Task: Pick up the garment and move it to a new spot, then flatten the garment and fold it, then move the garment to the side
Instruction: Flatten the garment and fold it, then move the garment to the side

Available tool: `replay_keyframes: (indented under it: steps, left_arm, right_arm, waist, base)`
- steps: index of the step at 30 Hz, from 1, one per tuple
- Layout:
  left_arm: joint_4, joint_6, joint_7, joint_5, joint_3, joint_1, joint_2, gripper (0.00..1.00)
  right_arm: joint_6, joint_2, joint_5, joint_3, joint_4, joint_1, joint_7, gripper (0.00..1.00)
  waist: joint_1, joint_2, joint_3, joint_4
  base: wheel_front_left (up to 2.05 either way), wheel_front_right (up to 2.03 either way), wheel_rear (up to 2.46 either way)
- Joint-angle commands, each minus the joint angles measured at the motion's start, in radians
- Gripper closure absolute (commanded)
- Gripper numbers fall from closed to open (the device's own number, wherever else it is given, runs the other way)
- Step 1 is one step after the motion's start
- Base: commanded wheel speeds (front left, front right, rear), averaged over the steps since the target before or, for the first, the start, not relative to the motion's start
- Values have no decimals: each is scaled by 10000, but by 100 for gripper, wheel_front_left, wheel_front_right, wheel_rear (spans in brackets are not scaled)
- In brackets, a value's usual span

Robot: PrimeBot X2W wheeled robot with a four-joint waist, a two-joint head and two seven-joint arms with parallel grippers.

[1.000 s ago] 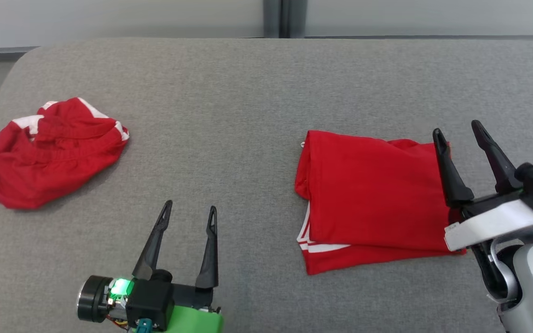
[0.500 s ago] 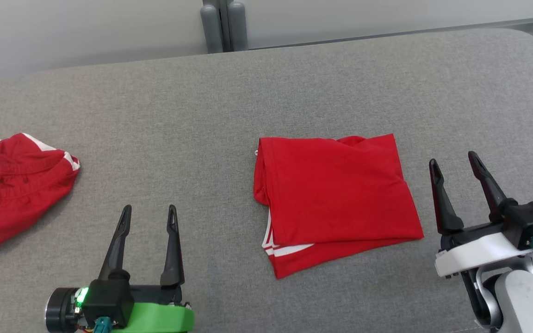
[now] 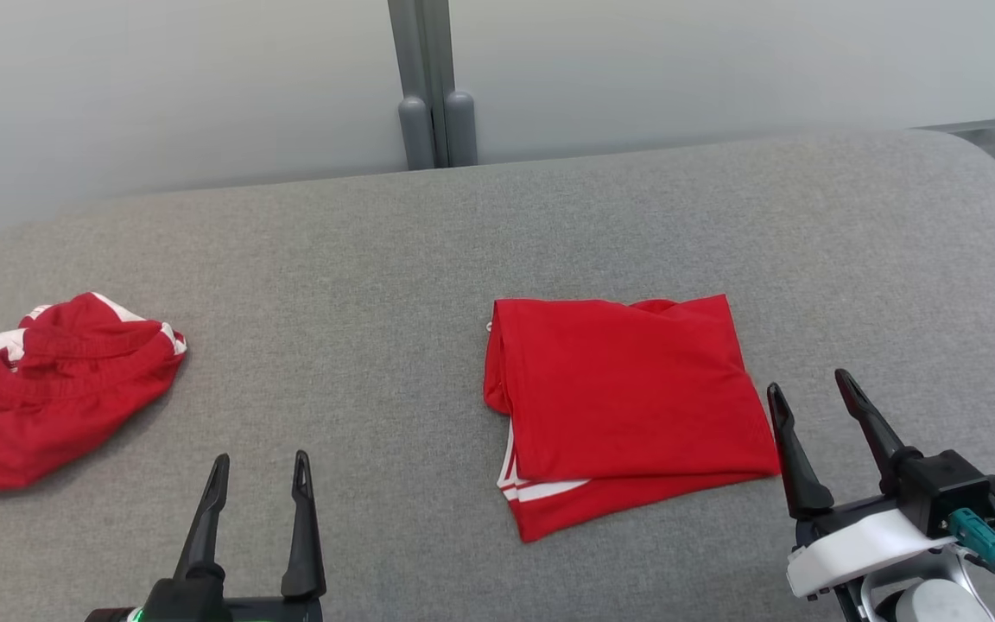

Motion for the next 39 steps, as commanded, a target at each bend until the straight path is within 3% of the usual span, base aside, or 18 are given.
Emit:
replay_keyframes:
  steps: [1, 39]
  left_arm:
    - [28, 9, -1, -45, 34, 166, -4, 0]
    - [384, 38, -1, -33, -238, 219, -5, 0]
  right_arm:
    - [-16, 11, -102, 56, 32, 141, -25, 0]
    - [-16, -27, 30, 557, 223, 150, -25, 0]
  waist:
    - [0, 0, -209, 8]
    - [0, 0, -378, 89]
  base:
    - [0, 0, 0]
    - [0, 0, 0]
